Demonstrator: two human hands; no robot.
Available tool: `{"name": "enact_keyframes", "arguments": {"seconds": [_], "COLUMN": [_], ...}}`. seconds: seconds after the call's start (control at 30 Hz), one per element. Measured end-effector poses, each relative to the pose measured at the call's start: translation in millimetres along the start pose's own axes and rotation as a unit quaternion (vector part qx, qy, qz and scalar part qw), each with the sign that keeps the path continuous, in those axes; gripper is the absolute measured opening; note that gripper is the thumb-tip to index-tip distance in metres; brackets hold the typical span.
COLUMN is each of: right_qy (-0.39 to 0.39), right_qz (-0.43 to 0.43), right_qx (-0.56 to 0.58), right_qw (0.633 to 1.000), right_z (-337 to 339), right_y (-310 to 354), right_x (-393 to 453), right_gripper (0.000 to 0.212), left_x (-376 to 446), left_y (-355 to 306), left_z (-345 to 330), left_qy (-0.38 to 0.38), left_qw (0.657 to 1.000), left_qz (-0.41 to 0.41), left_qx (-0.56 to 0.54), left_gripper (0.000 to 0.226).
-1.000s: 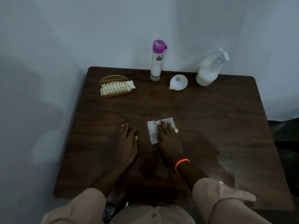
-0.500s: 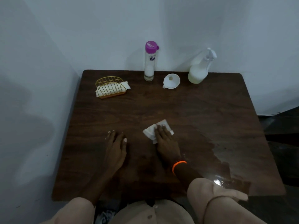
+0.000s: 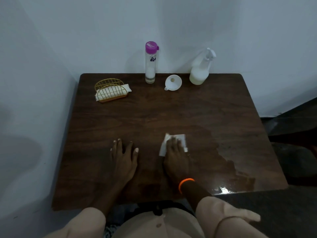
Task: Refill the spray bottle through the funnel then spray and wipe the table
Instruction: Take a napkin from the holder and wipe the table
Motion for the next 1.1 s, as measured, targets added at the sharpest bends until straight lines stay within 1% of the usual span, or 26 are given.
{"name": "enact_keyframes", "arguments": {"seconds": [0.07,0.17,0.23,0.3,0.37,0.47,0.63,0.7,0.8,0.93,1.03,1.1], "right_qy": [0.002,0.036,0.048,0.045,0.032,-0.002,-0.001,0.007,-0.007,-0.023,-0.017,0.020], "right_qz": [0.071,0.172,0.188,0.178,0.144,0.045,-0.117,-0.156,-0.165,-0.065,0.070,0.159], "right_qx": [-0.002,-0.007,-0.008,-0.003,-0.008,-0.018,0.001,0.009,0.017,-0.008,0.002,-0.002], "right_qw": [0.997,0.984,0.981,0.983,0.989,0.999,0.993,0.988,0.986,0.998,0.997,0.987], "right_z": [-13.4,-40.0,-48.5,-42.0,-30.9,-16.8,-15.7,-14.4,-13.7,-22.6,-34.3,-45.5], "right_y": [32.8,60.8,56.3,38.8,11.3,-40.9,-124.9,-133.6,-115.4,-64.7,-22.4,-5.4], "right_x": [-17.3,-40.4,-46.5,-48.5,-49.5,-51.4,-69.8,-80.3,-90.9,-99.1,-108.1,-115.5], "right_gripper": [0.068,0.064,0.063,0.067,0.072,0.070,0.068,0.068,0.067,0.064,0.061,0.062], "left_x": [-5.4,-11.4,-14.2,-16.8,-20.0,-26.8,-44.0,-52.5,-62.4,-76.0,-86.8,-91.7], "left_y": [-0.2,2.0,1.1,-0.8,-3.6,-7.1,-16.0,-17.9,-19.6,-26.3,-32.2,-32.0], "left_z": [-0.9,-6.2,-8.2,-12.1,-15.3,-20.9,-27.6,-28.2,-31.3,-28.8,-23.1,-25.1], "left_qy": [-0.002,0.019,0.018,0.021,0.015,0.007,0.003,0.005,0.003,0.004,-0.012,-0.026], "left_qw": [1.000,0.999,0.999,0.999,0.999,0.999,0.998,0.998,0.998,0.999,0.999,0.997], "left_qz": [0.005,-0.001,-0.005,-0.005,-0.010,-0.027,-0.041,-0.037,-0.030,-0.017,-0.009,-0.012], "left_qx": [0.010,0.027,0.031,0.041,0.032,0.027,0.045,0.048,0.048,0.042,0.051,0.075], "left_gripper": [0.056,0.050,0.050,0.051,0.051,0.054,0.063,0.065,0.064,0.060,0.060,0.058]}}
Point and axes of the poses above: each hand's wrist, its own x-axis towards the middle knuckle, its own z-axis out of the back of the hand, y = z × x, the point moved 1 cm from there along x, towards the middle knuckle, and after that the axes turned 2 degrees about -x, right-handed, at the moved point
